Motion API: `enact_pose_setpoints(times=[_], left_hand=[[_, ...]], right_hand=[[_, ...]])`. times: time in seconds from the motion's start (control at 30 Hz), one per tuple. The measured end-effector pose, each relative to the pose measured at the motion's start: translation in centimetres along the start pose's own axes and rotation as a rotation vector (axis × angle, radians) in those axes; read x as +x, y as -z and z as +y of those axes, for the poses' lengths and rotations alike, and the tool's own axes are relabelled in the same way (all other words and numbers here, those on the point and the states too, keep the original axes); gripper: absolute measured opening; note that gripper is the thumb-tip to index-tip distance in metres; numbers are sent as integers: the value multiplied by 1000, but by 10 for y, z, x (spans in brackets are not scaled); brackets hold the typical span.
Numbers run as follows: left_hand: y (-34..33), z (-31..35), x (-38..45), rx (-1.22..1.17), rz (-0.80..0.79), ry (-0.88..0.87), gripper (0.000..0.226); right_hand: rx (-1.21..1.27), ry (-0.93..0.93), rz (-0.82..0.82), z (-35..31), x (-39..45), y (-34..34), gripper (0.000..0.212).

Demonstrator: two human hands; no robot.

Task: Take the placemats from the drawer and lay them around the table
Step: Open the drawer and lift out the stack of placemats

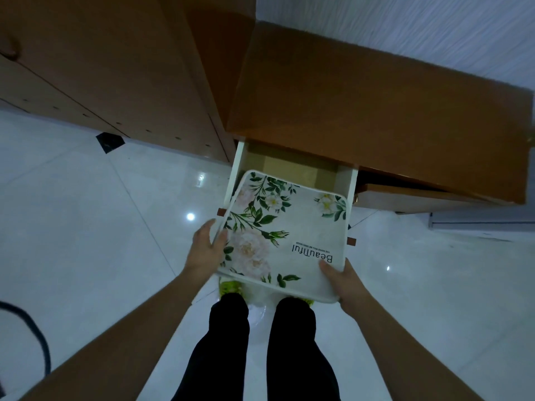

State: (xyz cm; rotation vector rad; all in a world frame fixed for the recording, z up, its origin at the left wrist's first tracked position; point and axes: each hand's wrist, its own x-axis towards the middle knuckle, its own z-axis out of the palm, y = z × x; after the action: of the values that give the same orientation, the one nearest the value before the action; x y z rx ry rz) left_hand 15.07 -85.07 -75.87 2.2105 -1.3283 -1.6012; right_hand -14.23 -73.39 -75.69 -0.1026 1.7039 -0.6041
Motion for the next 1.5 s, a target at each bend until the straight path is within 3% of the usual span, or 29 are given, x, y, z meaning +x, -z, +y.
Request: enact_pose_setpoints(times=[0.07, 0.13, 0.27, 0.57, 0.8, 0.9, 1.1, 1.23, 1.5], left_hand=[[5, 15, 17, -311, -72, 272, 63], [10, 28, 27, -540, -162, 397, 67], [21, 49, 38, -486, -264, 390, 68], [29, 63, 8, -63, -421, 186, 40], [47, 68, -61, -324, -440, 117, 41], [65, 75, -94, -261, -400, -4, 45], [117, 114, -161, -264, -287, -178, 25], [154, 140, -191, -248, -198, -295, 30], [199, 166, -248, -197, -191, -431, 41]], right_hand=[[8, 29, -5, -1, -1, 0, 57], [16, 47, 5, -2, -2, 0, 44], [17, 83, 34, 4, -6, 2, 45], [-70, 235, 108, 8, -53, 8, 48], [-133, 344, 115, -29, -119, 16, 42], [-158, 379, 118, -49, -151, 17, 48], [-171, 475, 157, -90, -221, 2, 42], [-128, 524, 156, -105, -262, -11, 42], [-34, 547, 128, -111, -310, -17, 45]])
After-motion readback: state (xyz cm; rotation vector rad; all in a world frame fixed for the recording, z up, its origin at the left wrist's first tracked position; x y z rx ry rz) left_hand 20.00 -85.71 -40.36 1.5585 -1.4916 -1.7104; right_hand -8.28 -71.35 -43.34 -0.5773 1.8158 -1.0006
